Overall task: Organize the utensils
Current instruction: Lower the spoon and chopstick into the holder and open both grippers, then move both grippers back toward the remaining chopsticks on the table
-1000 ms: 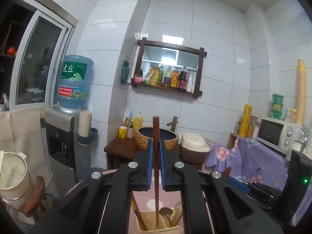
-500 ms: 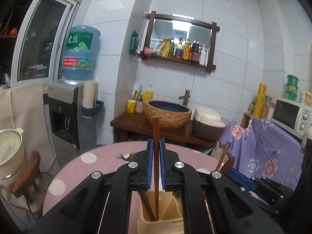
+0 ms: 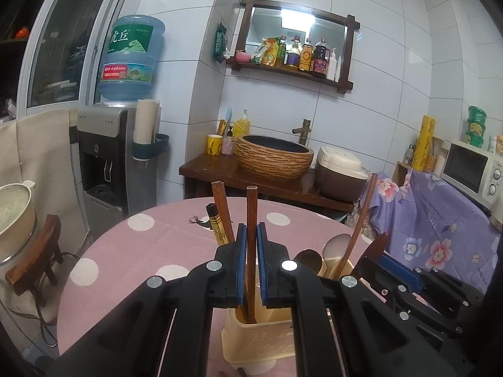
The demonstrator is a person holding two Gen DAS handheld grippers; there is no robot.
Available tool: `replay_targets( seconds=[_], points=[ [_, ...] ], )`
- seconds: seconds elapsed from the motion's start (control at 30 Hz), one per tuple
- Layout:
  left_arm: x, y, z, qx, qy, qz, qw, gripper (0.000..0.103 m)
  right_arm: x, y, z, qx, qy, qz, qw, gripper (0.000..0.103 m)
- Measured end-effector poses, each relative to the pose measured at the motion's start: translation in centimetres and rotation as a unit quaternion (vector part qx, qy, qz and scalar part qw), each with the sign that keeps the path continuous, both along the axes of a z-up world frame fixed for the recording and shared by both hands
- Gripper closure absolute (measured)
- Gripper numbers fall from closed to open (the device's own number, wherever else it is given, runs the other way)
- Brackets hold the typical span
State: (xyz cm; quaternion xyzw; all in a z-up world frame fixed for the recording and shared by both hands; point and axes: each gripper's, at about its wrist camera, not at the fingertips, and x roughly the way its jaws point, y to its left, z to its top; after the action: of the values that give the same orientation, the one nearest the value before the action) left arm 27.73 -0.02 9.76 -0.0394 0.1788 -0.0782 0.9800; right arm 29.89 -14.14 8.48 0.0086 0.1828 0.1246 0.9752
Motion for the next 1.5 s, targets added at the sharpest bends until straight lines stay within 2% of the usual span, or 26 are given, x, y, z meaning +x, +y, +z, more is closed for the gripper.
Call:
replay_targets(
  seconds=[0.07,0.1,0.17,0.2,0.3,0.4,0.5,0.57,0.73,1.03,1.27,1.4,1.5],
  points=[
    [-0.3,0.1,0.2,0.0,-0.001,-0.008,1.0,0.093,-0.3,0.0,0.1,0.0,-0.007,0.005,1.0,0.085],
    [-0.5,0.1,0.3,0.003,-0.002,-0.008,1.0,0.09,-0.5,-0.1,0.2,-0.002,-0.013,0.002,1.0,0.081],
    [-1.0,0.3,0.3,0.003,-0.006,-0.005,1.0,0.06,-1.1,-0.3,0.3,0.0,-0.018,0.001,1.0,0.076],
    [-1.2,0.5,0.3,-0.001,-0.007,-0.005,1.0,0.052,-1.2,-0.4,0.4,0.003,-0.017,0.002,1.0,0.071],
    [-2.3,1.4,0.1,-0.002,-0.004,0.001,1.0,0.045,-2.2,-1.1,0.4,0.011,-0.017,-0.001,1.0,0.067],
    [-3.5,2.3,-0.6,-0.003,-0.001,0.007,1.0,0.02,-3.3,-1.8,0.3,0.024,-0.01,0.001,1.0,0.066],
    [-4.7,3.3,-1.9,-0.003,0.014,0.013,0.9998,0.009,-4.8,-2.4,-0.1,0.032,-0.002,0.001,0.999,0.064],
    [-5.3,3.8,-2.8,0.001,0.027,0.018,0.9995,0.006,-5.8,-2.6,-0.7,0.033,0.006,0.005,0.999,0.061],
    [-6.6,5.7,-6.1,0.01,0.07,0.047,0.9964,0.006,-7.7,-2.2,-2.9,0.021,0.039,0.024,0.999,0.06],
    [-9.2,8.3,-10.9,0.002,0.14,0.082,0.9868,0.006,-7.8,-0.4,-9.0,0.026,0.143,0.053,0.988,0.06],
    [-10.8,8.9,-12.2,0.014,0.149,0.096,0.9842,0.006,-6.5,1.4,-12.5,0.018,0.201,0.068,0.977,0.061],
    [-10.8,8.8,-12.5,0.022,0.153,0.089,0.984,0.006,-6.1,3.1,-13.3,-0.002,0.213,0.087,0.973,0.063],
    [-10.9,8.9,-12.7,0.019,0.156,0.087,0.9838,0.009,-5.7,4.4,-13.9,-0.024,0.222,0.093,0.97,0.071]
  ],
)
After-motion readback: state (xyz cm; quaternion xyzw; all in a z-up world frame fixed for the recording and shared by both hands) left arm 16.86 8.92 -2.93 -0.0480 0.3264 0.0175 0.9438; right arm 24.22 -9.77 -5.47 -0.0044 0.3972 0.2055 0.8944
